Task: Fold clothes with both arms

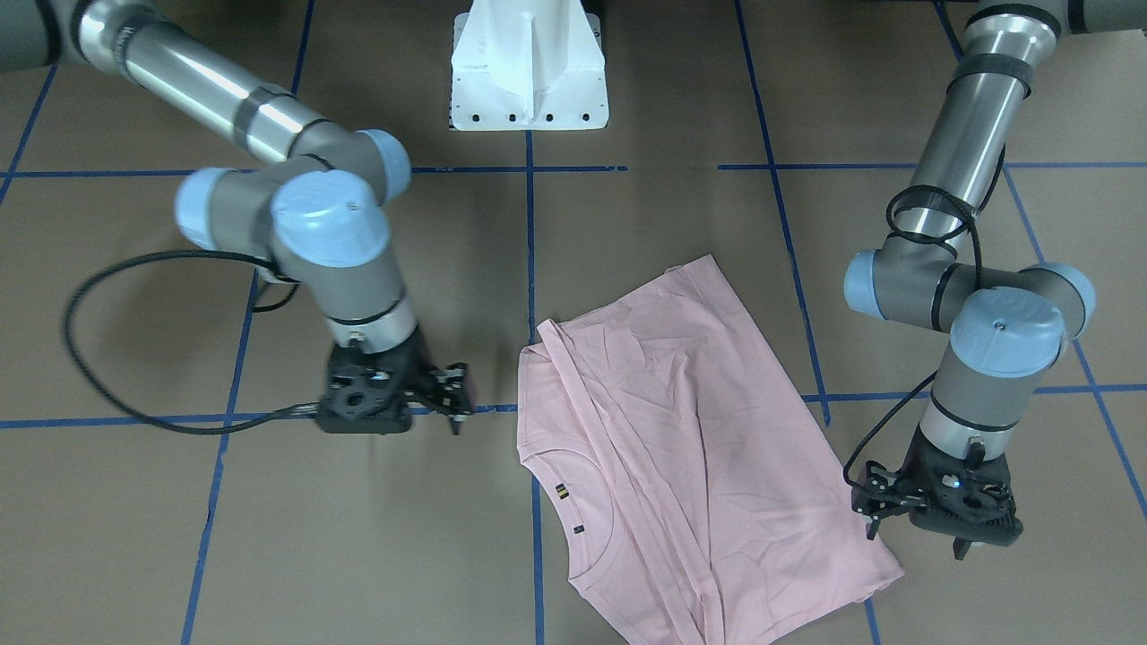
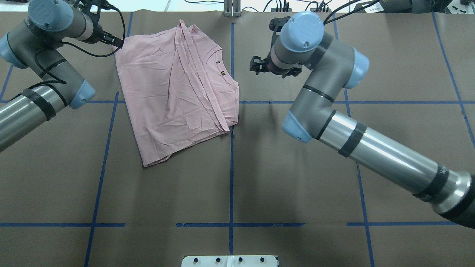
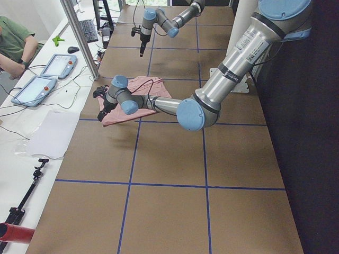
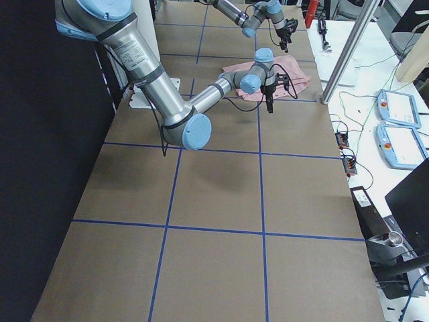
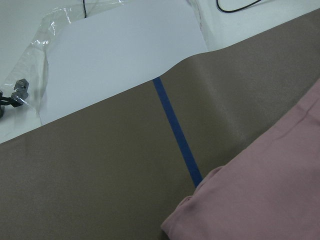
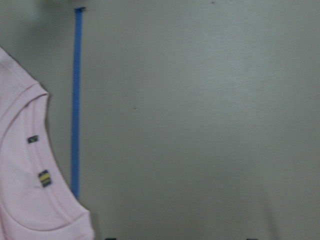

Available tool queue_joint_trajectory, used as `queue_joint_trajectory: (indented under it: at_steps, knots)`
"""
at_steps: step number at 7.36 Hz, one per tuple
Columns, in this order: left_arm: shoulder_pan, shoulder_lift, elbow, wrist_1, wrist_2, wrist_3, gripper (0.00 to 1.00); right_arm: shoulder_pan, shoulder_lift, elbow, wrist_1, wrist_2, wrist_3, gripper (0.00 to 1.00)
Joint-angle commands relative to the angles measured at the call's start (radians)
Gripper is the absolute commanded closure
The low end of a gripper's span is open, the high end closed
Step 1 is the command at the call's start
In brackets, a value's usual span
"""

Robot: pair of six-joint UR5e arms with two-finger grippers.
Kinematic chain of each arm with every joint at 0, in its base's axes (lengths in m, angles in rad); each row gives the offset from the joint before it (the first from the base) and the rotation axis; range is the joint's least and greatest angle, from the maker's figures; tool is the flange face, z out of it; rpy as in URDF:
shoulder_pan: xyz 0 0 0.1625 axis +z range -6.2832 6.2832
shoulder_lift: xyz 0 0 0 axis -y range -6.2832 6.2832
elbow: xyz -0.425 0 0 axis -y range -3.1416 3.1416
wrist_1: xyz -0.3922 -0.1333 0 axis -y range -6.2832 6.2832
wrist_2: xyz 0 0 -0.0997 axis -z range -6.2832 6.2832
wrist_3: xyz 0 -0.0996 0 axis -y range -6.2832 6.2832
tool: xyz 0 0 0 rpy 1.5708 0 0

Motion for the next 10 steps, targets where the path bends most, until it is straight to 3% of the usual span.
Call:
queue_joint_trajectory:
  at_steps: [1, 3, 6, 8, 10]
  knots:
    - [-0.001, 0.01, -0.011, 0.0, -0.002, -0.002, 0.0, -0.087, 0.137, -0.173, 0.08, -0.126, 0.139, 0.22]
    - [-0.001, 0.01, -0.013, -0.005, -0.004, -0.005, 0.0, -0.104, 0.176, -0.236, 0.073, -0.135, 0.14, 0.3]
    - [-0.002, 0.01, -0.013, -0.005, -0.004, -0.006, 0.0, -0.121, 0.2, -0.284, 0.027, -0.137, 0.043, 0.3]
    - [-0.001, 0.013, -0.013, -0.005, -0.004, -0.006, 0.0, -0.132, 0.197, -0.283, 0.005, -0.14, 0.022, 0.46]
    - [-0.001, 0.013, -0.013, -0.005, -0.004, -0.006, 0.0, -0.14, 0.196, -0.283, 0.005, -0.146, 0.023, 0.52]
